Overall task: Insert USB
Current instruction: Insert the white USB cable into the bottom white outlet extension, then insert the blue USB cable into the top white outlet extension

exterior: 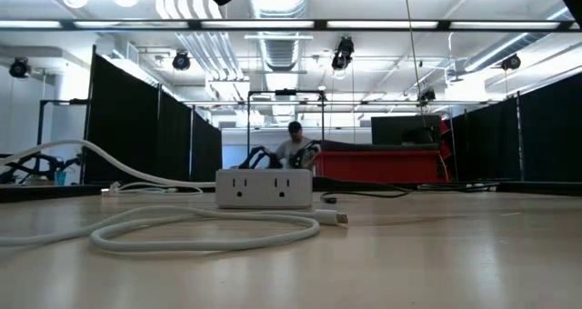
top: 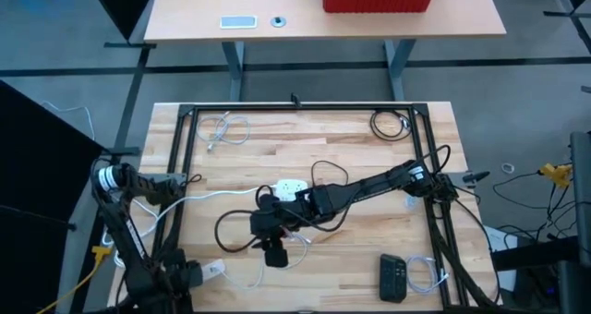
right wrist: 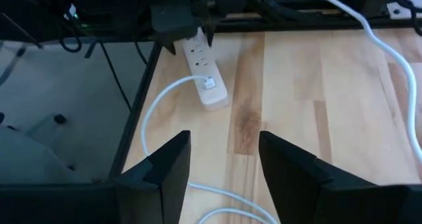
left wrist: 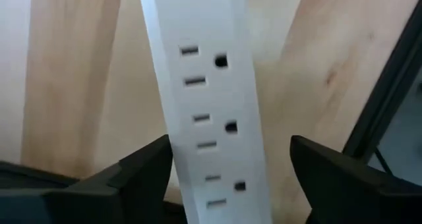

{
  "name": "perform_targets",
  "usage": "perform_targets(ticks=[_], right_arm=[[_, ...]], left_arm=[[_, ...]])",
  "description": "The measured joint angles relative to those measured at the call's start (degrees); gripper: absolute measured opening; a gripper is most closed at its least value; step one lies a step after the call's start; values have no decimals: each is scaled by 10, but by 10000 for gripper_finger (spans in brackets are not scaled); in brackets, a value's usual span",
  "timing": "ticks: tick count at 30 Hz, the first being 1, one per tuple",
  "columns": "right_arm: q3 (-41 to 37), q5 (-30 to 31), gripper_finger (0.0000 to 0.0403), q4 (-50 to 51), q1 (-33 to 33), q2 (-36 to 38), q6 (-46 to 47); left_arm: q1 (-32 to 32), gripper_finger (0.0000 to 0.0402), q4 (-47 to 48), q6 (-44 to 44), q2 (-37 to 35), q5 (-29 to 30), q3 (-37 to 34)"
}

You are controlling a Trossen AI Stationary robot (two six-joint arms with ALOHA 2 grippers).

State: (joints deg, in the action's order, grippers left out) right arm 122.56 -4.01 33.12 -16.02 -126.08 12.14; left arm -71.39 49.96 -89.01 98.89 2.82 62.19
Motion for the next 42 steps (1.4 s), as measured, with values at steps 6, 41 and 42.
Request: perform_targets(ticks=[6, 41, 42], right_arm=[[0, 1, 163, -13, 2, 0, 32], [116, 199, 86, 364, 174, 68, -202], [116, 200, 84, 364, 184, 68, -216]], left_arm=[[23, 299, 19, 4, -55, 16, 0], [1117, 274, 162, 735, -262, 205, -9], [1136, 274, 158, 744, -252, 181, -9]])
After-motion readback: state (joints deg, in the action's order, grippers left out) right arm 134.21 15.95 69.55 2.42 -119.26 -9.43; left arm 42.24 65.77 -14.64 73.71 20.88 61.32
